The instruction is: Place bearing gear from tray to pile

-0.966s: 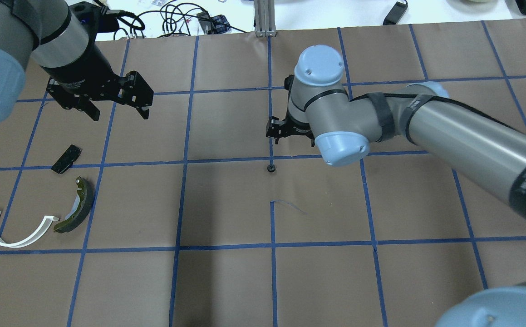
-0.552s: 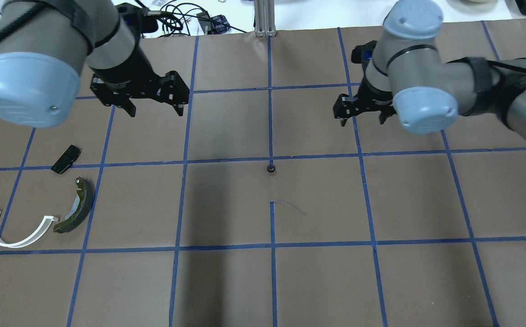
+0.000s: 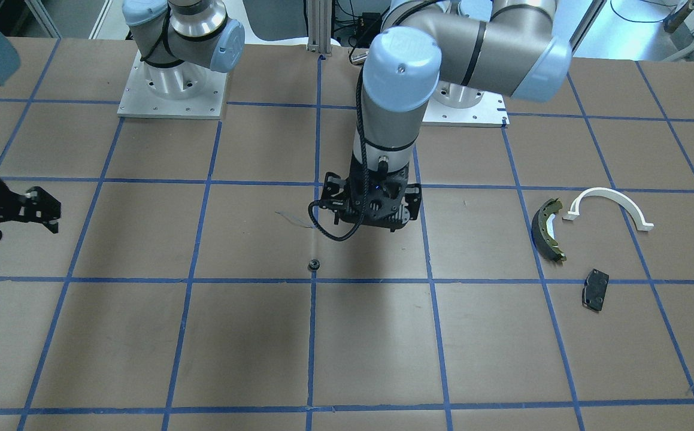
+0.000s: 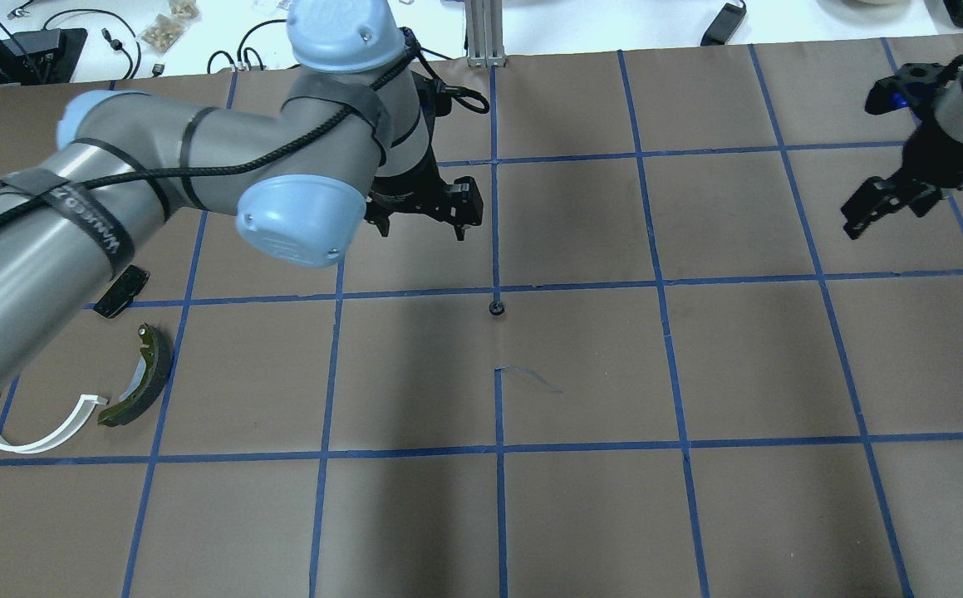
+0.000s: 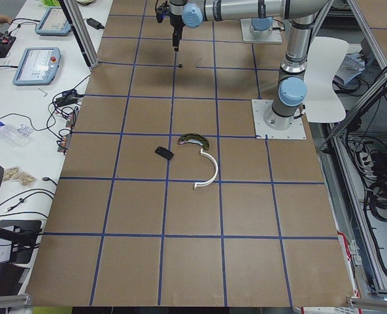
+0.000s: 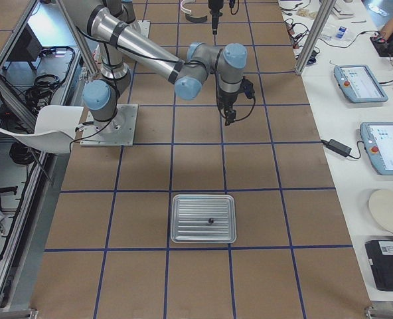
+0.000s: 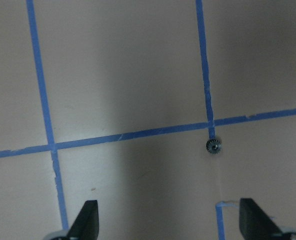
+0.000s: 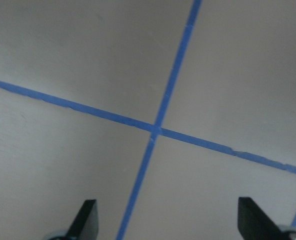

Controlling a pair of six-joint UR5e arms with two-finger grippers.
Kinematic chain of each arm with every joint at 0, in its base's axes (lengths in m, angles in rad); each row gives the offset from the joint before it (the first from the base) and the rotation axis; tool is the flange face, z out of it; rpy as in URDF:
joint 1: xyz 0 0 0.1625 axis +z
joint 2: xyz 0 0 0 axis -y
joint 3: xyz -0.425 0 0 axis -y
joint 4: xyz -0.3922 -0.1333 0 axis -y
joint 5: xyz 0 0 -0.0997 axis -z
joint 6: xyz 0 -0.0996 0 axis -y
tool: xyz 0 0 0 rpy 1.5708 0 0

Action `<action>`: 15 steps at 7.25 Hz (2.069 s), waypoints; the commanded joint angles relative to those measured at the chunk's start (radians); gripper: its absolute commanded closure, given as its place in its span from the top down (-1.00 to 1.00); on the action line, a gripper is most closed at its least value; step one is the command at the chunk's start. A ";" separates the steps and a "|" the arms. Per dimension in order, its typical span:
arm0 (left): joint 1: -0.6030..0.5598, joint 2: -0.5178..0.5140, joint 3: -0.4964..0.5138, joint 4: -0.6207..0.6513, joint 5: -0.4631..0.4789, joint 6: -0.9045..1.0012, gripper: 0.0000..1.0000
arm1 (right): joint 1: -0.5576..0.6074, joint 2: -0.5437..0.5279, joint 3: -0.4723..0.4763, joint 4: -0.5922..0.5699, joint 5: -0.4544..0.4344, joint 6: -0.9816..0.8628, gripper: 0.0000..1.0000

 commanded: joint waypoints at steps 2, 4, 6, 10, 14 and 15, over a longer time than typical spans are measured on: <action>-0.104 -0.192 -0.005 0.145 0.000 -0.072 1.00 | -0.291 0.079 -0.002 -0.114 0.015 -0.406 0.93; -0.115 -0.239 -0.005 0.148 -0.003 -0.108 1.00 | -0.432 0.243 -0.067 -0.277 0.103 -0.572 0.93; -0.118 -0.251 -0.038 0.148 -0.001 -0.109 0.94 | -0.468 0.342 -0.172 -0.275 0.096 -0.668 0.85; -0.117 -0.262 -0.054 0.198 -0.004 -0.106 0.58 | -0.529 0.403 -0.178 -0.275 0.098 -0.673 0.61; -0.111 -0.272 -0.043 0.219 -0.023 -0.083 -0.52 | -0.528 0.429 -0.181 -0.279 0.096 -0.676 0.41; -0.111 -0.283 -0.043 0.223 -0.024 -0.083 -1.00 | -0.528 0.431 -0.181 -0.282 0.095 -0.679 0.36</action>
